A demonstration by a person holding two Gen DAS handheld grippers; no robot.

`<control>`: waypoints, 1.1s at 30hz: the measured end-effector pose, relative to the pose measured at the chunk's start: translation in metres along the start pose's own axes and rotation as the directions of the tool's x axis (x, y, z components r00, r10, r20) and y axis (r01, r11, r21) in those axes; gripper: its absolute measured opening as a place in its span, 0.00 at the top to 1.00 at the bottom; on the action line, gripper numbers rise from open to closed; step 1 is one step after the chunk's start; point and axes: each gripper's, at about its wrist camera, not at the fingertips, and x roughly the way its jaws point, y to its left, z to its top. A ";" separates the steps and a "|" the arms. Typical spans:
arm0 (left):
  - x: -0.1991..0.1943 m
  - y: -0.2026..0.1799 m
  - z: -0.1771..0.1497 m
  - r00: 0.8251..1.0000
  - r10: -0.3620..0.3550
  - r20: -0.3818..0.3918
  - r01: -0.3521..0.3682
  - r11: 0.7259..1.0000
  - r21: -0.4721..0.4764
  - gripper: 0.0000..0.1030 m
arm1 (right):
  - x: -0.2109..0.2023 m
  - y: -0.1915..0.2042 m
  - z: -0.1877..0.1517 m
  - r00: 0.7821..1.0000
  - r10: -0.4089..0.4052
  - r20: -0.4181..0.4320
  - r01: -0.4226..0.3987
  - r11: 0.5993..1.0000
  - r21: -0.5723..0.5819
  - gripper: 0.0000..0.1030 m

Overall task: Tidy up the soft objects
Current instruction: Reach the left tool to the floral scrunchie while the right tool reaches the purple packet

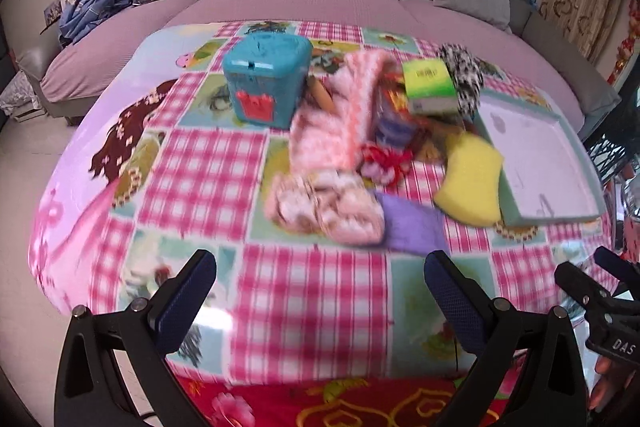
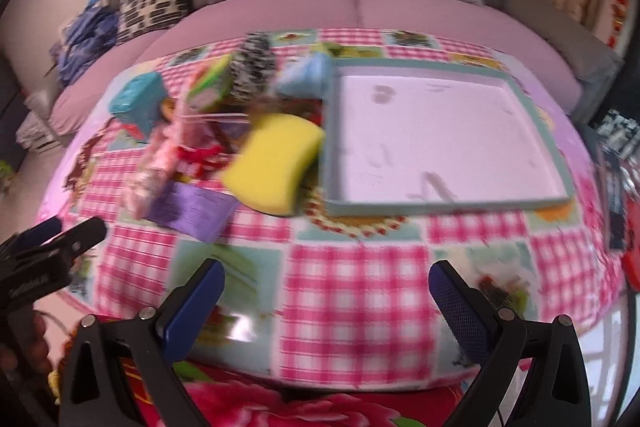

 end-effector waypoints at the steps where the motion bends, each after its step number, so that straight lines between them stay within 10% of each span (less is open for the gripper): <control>1: 0.001 0.003 0.006 1.000 -0.016 -0.005 0.016 1.000 -0.003 0.00 | 0.002 0.006 0.007 0.999 0.031 -0.015 -0.031 0.999 -0.012 0.00; 18: 0.085 0.014 0.049 0.967 -0.018 -0.254 0.015 1.000 -0.014 0.00 | 0.084 0.050 0.048 0.952 0.132 -0.274 -0.146 0.989 -0.032 0.00; 33: 0.115 0.024 0.056 0.958 -0.043 -0.284 0.030 0.998 -0.050 0.03 | 0.117 0.071 0.048 0.927 0.137 -0.349 -0.177 0.981 -0.085 0.00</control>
